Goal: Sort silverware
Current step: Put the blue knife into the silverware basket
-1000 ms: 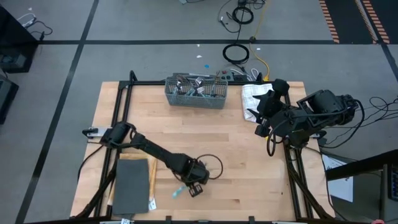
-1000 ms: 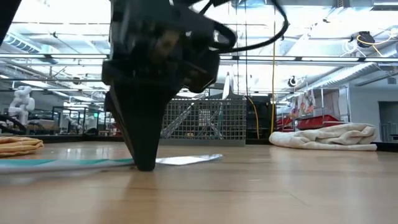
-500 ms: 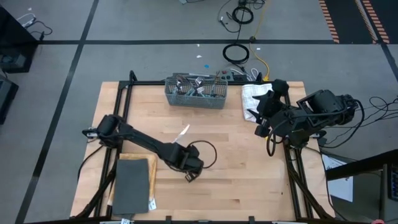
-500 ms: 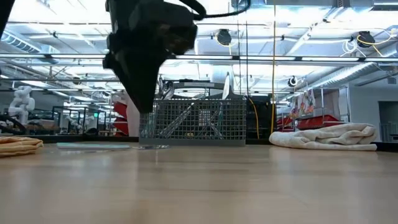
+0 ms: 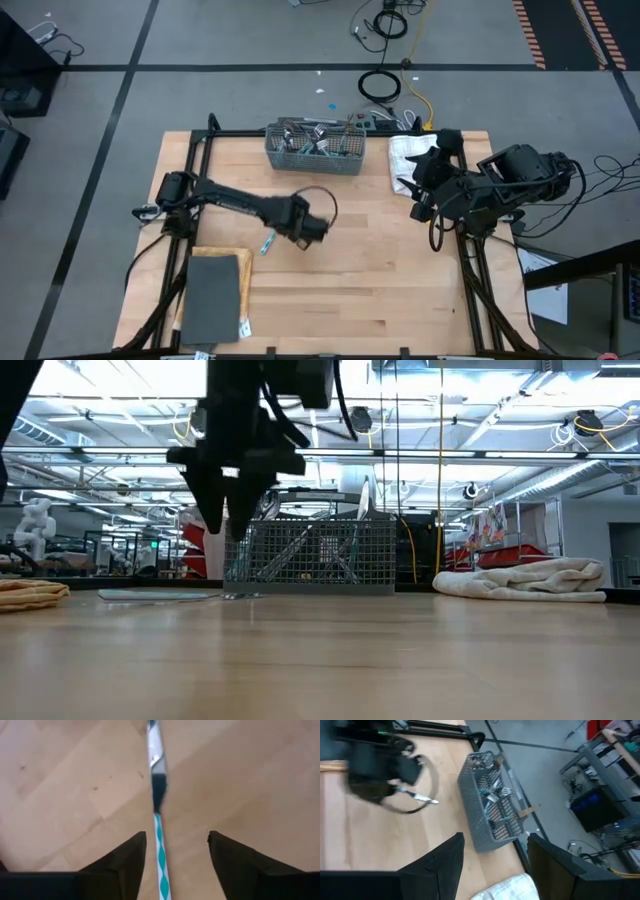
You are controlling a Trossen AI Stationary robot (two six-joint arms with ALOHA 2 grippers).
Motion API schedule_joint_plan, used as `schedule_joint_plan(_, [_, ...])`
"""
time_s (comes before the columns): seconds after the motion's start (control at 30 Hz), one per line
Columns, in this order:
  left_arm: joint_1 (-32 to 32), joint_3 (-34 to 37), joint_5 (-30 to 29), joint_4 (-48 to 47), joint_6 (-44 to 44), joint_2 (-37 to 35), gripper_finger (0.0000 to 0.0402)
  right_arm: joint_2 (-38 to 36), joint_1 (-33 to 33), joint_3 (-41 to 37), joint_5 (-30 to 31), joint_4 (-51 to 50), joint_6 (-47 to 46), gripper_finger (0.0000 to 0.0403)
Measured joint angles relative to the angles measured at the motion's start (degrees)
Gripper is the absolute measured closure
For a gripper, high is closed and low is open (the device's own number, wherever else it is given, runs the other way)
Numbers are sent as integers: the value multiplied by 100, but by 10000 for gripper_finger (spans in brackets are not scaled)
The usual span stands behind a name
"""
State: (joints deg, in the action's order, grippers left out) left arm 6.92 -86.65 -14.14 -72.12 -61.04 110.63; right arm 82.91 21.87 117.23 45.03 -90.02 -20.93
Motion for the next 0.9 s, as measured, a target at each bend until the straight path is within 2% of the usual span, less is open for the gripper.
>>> schedule_joint_plan(0.13, [-137,88,236,15,40,-4,156,0,0,-1,-222,0,-8,200])
schedule_joint_plan(0.3, [21,463,392,26,283,-4,152,0,0,-1,-339,0,-45,200])
schedule_joint_plan(0.47, [241,1125,658,543,492,-2,152,2,0,-2,-342,0,30,200])
schedule_joint_plan(0.57, [277,1433,939,1187,609,-4,152,1,0,-2,-340,0,73,200])
schedule_joint_plan(0.8, [224,2066,756,1683,643,-52,152,2,0,-2,-325,0,204,200])
schedule_joint_plan(0.9, [157,2064,870,1584,689,-46,152,2,0,-2,-327,0,210,200])
